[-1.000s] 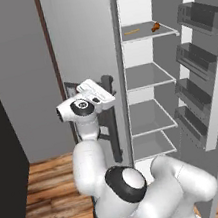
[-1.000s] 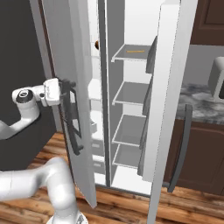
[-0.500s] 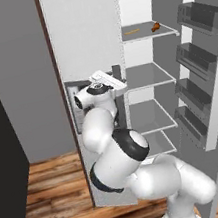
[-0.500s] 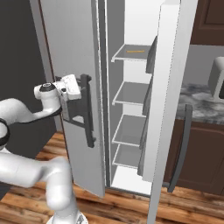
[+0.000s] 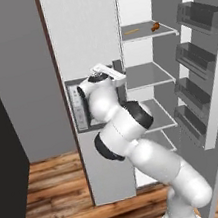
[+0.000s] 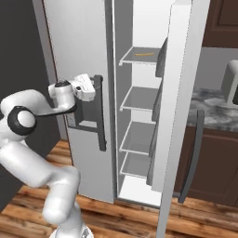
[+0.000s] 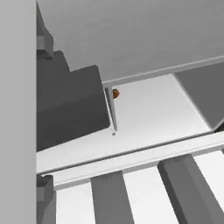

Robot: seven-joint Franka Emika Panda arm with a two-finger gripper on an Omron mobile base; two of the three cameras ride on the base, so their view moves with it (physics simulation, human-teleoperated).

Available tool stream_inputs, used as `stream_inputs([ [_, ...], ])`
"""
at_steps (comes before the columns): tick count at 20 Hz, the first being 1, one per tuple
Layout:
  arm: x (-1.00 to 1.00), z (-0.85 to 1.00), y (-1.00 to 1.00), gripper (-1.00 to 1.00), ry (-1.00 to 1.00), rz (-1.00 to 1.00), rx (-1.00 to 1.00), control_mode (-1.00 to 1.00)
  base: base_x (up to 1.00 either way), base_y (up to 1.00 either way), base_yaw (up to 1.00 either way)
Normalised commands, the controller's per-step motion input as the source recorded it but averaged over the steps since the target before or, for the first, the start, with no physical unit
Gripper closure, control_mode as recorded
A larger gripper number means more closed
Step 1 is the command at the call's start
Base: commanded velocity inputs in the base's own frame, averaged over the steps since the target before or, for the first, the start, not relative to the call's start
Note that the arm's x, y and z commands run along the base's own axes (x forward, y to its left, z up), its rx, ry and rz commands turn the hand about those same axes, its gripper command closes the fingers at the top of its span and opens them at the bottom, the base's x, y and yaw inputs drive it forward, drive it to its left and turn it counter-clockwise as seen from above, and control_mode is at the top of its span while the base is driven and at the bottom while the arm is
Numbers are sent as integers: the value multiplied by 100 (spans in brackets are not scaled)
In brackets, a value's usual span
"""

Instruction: Pick up the frozen chicken drumstick from the freezer, place it on any shelf in the fridge, and close the fridge and freezer doors when done.

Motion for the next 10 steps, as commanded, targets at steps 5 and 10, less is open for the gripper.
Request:
stream_inputs([
  [5, 47, 0, -42, -100, 0, 0, 2, -100, 0, 0, 0],
  [10, -41, 34, 6, -100, 1, 0, 4, -100, 0, 0, 0],
])
